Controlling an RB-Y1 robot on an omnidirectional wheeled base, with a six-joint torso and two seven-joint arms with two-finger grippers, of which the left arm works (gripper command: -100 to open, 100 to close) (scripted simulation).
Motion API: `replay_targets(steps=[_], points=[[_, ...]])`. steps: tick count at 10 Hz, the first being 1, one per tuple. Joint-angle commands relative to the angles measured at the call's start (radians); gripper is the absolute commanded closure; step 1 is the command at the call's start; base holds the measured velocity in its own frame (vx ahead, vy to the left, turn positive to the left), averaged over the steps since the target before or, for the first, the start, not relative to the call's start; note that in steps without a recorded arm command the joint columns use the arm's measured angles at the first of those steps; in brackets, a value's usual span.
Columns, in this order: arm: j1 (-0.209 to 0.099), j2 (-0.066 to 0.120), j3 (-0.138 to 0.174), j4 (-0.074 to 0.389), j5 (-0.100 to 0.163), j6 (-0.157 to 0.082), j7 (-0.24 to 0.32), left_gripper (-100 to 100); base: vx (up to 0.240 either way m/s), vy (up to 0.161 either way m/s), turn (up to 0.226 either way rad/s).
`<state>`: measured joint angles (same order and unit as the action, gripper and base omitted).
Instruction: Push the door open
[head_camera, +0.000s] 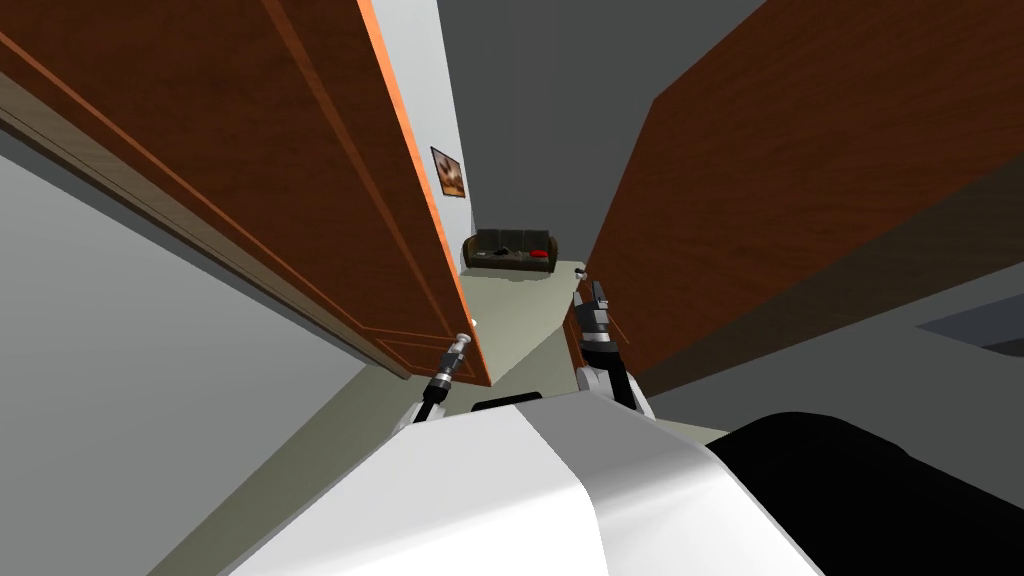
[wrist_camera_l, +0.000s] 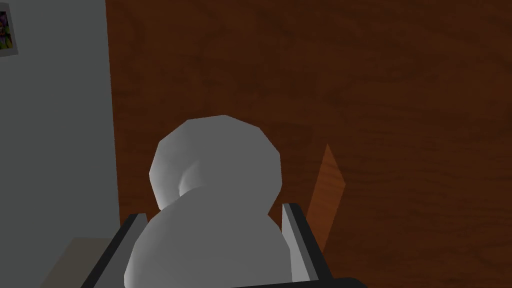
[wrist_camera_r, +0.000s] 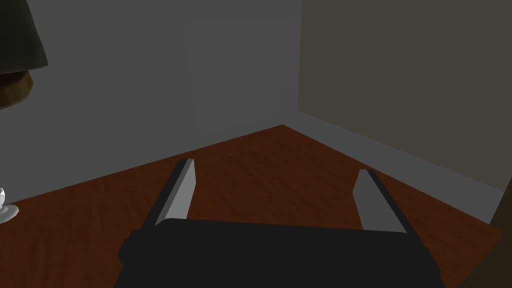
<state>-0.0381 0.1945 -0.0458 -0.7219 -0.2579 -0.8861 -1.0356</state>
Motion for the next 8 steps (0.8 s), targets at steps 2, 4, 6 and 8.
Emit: replay_targets(steps=[2, 4, 6, 8], points=[[-0.003, -0.001, 0.008, -0.012, 0.025, 0.001, 0.075, 100, 0.036, -0.002, -0.033], [-0.006, -0.005, 0.012, -0.009, 0.044, 0.001, 0.131, 100, 0.039, -0.009, -0.038], [-0.01, -0.008, 0.017, -0.005, 0.067, 0.001, 0.19, 100, 0.044, -0.01, -0.037], [-0.012, -0.011, 0.02, -0.004, 0.079, 0.001, 0.238, 100, 0.034, 0.001, -0.022]])
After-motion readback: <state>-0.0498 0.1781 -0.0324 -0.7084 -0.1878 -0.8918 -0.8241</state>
